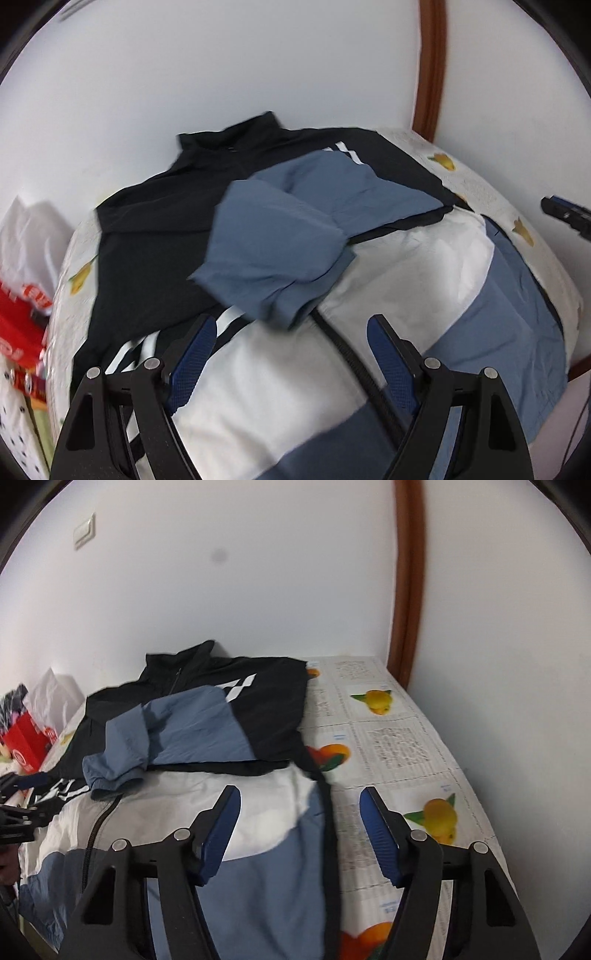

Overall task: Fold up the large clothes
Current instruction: 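Grasp the blue cuff with the left gripper, straighten it flat, release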

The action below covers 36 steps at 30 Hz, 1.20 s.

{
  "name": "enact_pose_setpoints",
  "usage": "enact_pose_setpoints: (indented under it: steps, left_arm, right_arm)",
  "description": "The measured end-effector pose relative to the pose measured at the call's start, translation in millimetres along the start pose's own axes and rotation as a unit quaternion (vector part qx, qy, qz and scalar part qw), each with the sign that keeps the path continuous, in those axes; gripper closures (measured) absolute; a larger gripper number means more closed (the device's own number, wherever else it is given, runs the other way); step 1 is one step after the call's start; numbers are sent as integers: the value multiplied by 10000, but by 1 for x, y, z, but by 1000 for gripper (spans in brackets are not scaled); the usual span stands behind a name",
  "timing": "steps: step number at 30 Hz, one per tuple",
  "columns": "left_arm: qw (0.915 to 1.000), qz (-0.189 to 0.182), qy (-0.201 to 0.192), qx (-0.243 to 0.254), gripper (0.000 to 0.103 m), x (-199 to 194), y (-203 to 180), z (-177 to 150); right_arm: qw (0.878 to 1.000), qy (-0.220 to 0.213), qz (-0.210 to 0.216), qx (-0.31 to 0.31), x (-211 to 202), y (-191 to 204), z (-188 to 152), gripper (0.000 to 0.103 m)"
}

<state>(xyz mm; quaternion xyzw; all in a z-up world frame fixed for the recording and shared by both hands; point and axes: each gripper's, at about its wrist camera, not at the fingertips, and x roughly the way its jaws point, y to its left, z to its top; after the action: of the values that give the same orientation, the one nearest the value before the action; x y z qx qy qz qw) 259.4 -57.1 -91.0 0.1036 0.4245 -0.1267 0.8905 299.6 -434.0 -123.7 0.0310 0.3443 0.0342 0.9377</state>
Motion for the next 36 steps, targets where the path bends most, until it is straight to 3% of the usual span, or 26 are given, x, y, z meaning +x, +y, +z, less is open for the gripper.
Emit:
enact_pose_setpoints:
  steps: [11,18,20,21,23,24,25,29,36]
  left_arm:
    - [9981,281,423,353,21,76,-16,13]
    - [9986,273,399,223,28,92,-11,13]
    - [9989,327,324,130,40,93,-8,14]
    - [9987,408,292,125,53,92,-8,14]
    - [9986,403,300,150,63,90,-6,15]
    - [9985,452,275,157,77,86,-5,15]
    - [9986,461,228,144,84,83,-1,17]
    - [9991,255,-33,-341,86,57,29,23]
    - [9905,555,-509,-1150,86,19,105,32]
  right_arm:
    - [9999,-4,105,124,35,-18,-2,37]
    - [9999,86,60,-103,50,-2,-9,37]
    - [9998,118,51,-181,50,5,-11,37]
    - [9997,129,43,-203,50,8,-12,37]
    - [9995,172,41,-252,49,14,-14,37]
    - [9994,199,44,-267,48,18,-14,37]
    - [9993,227,43,-286,47,22,-14,37]
    - [9990,166,65,-415,37,39,-10,37]
    - [9970,-16,167,-752,33,80,11,37]
